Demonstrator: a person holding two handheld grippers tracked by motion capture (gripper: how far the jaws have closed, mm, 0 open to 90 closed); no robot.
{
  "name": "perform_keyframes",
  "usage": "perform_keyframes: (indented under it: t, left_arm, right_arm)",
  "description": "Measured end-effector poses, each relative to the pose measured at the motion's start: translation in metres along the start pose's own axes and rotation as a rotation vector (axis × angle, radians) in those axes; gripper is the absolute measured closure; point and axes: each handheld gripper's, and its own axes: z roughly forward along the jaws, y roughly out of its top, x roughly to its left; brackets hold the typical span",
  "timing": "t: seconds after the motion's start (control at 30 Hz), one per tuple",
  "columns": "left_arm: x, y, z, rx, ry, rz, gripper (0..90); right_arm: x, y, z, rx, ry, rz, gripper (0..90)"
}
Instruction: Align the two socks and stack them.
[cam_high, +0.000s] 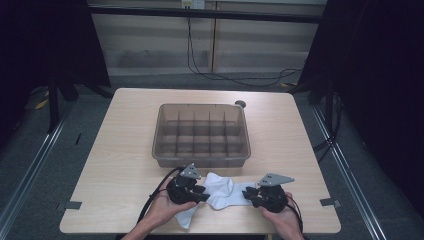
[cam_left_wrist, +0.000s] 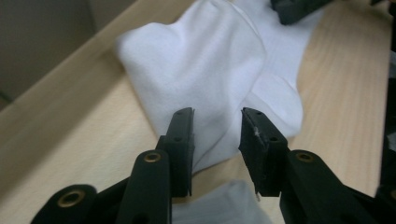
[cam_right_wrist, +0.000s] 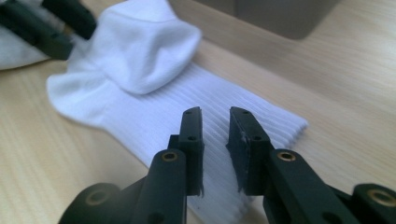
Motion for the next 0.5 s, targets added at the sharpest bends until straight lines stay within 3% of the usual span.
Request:
perform_keyframes:
  t: [0.13,0.33,0.5]
  left_arm:
    - [-0.011,0.005,0.006,0.012,-0.012,0.018,61.0]
    - [-0.021,0.009,0.014,0.014,-0.045,0.010,60.0]
    - [-0.022,0.005,0.009,0.008,-0.015,0.015,59.5]
  right_arm:
    - [-0.013,0.000,-0.001,-0.004,-0.013,-0.018,72.2]
    - [-0.026,0.002,-0.003,-0.004,-0.042,0.013,71.5]
    - [-0.028,0.003,-0.002,0.006,-0.094,-0.011,70.5]
